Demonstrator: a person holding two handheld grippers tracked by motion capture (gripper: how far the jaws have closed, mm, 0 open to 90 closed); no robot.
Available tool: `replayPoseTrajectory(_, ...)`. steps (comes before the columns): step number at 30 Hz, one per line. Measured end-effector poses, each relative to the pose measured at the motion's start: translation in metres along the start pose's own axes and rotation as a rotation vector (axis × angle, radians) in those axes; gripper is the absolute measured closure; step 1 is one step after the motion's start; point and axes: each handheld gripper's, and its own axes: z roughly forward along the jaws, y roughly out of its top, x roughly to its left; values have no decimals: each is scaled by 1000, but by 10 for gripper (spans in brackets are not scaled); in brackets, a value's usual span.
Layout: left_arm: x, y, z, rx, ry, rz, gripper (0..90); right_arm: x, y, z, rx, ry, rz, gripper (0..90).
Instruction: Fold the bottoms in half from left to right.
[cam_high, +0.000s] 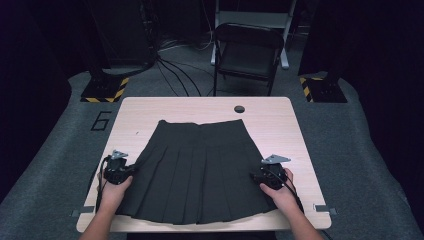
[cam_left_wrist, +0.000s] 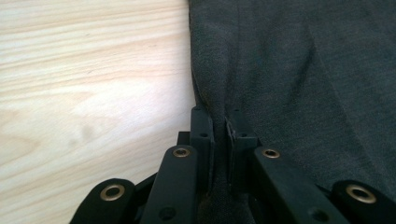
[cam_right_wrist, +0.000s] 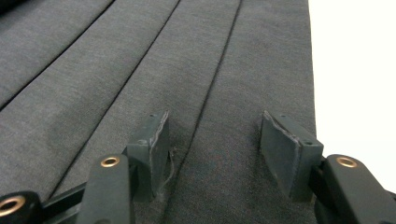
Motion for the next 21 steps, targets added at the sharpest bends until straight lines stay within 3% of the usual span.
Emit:
replayPoseTrajectory(7,9,-2,-7,1,23,-28,840,15,2,2,11,31,-44,422)
replayPoseTrajectory(8,12,-2,-10,22,24,-9,840,15,2,2,11,31,-44,422)
replayPoseTrajectory(14,23,-5,-15,14,22,-62,842,25,3,3,16,59,-71,421)
replayPoseTrajectory(21,28,-5,-21,11,43,-64,846,33,3,3,27,78,-83,423)
